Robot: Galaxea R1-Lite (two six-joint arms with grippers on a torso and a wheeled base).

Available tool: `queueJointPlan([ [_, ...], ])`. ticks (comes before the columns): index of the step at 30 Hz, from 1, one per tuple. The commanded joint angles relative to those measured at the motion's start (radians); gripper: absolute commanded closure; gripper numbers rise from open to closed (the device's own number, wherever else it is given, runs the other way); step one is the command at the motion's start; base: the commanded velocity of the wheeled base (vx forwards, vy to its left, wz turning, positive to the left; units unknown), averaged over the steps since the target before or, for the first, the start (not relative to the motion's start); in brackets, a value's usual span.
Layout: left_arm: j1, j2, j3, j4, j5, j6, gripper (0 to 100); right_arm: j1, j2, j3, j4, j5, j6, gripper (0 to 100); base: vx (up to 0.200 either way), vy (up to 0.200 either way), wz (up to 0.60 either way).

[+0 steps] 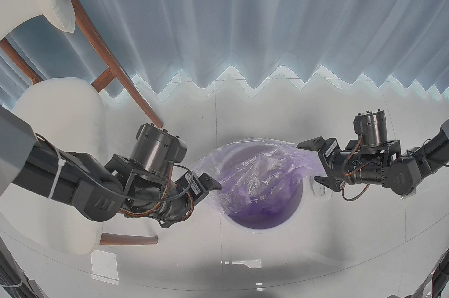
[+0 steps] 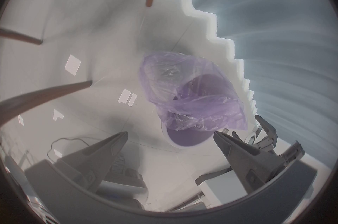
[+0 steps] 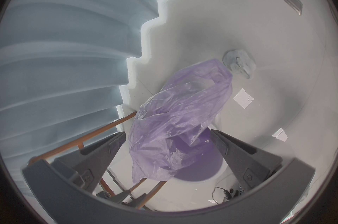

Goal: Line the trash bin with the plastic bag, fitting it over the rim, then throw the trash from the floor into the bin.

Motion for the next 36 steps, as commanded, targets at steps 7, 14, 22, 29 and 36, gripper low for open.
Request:
queueJointPlan([
  [7, 0.001, 0.104, -0.104, 0.006, 0.006, -0.118, 0, 0.021, 0.111, -0.107, 0.001, -0.043, 0.034, 0, 0.000, 0.000, 0.00],
  [14, -0.004, 0.133, -0.133, 0.005, 0.012, -0.153, 0, 0.050, 0.149, -0.136, -0.002, -0.117, 0.079, 100, 0.000, 0.000, 0.00],
  [22, -0.002, 0.147, -0.164, -0.001, 0.041, -0.152, 0, 0.057, 0.111, -0.101, 0.005, -0.128, 0.097, 100, 0.000, 0.000, 0.00],
  [29, -0.002, 0.146, -0.194, 0.005, 0.040, -0.150, 0, 0.062, 0.016, 0.053, -0.004, -0.123, 0.036, 100, 0.000, 0.000, 0.00],
  [36, -0.036, 0.218, -0.234, 0.052, 0.037, -0.153, 0, 0.091, -0.029, 0.203, -0.134, -0.123, -0.051, 100, 0.000, 0.000, 0.00],
])
